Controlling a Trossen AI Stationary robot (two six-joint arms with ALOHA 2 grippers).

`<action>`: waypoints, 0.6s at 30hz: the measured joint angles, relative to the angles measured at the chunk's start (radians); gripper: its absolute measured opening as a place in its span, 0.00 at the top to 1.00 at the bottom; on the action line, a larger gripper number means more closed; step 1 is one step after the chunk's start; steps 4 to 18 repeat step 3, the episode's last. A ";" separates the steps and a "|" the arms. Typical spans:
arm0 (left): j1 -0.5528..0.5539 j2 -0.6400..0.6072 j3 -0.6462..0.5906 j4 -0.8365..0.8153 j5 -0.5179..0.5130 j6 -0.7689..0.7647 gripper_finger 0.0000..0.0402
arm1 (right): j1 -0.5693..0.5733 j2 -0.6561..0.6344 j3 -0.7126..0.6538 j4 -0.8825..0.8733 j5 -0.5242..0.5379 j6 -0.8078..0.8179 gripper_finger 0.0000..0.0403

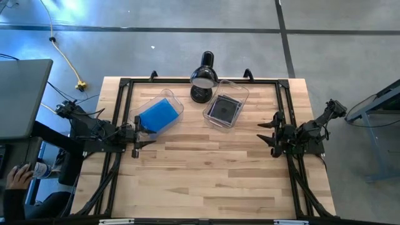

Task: Pick & place jewel cases by type
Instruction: Return to Home Position

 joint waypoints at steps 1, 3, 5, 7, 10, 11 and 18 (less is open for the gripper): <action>0.000 0.000 0.000 0.000 0.000 0.000 0.57 | 0.000 0.000 0.000 0.000 0.000 0.000 0.48; 0.000 0.000 0.000 0.000 0.000 0.000 0.57 | 0.000 0.000 0.000 0.000 0.000 0.000 0.48; 0.000 0.000 0.000 0.000 0.000 0.000 0.57 | 0.000 0.000 0.000 0.000 0.000 0.000 0.48; 0.000 0.000 0.000 0.000 0.000 0.000 0.57 | 0.000 0.000 0.000 0.000 0.000 0.000 0.48; 0.000 0.000 0.000 0.000 0.000 0.000 0.57 | 0.000 0.000 0.000 0.000 0.000 0.000 0.48; 0.000 0.000 0.000 0.000 0.000 0.000 0.57 | 0.000 0.000 0.000 0.000 0.000 0.000 0.48; 0.000 0.000 0.000 0.000 0.000 0.000 0.57 | 0.000 0.000 0.000 0.000 0.000 0.000 0.48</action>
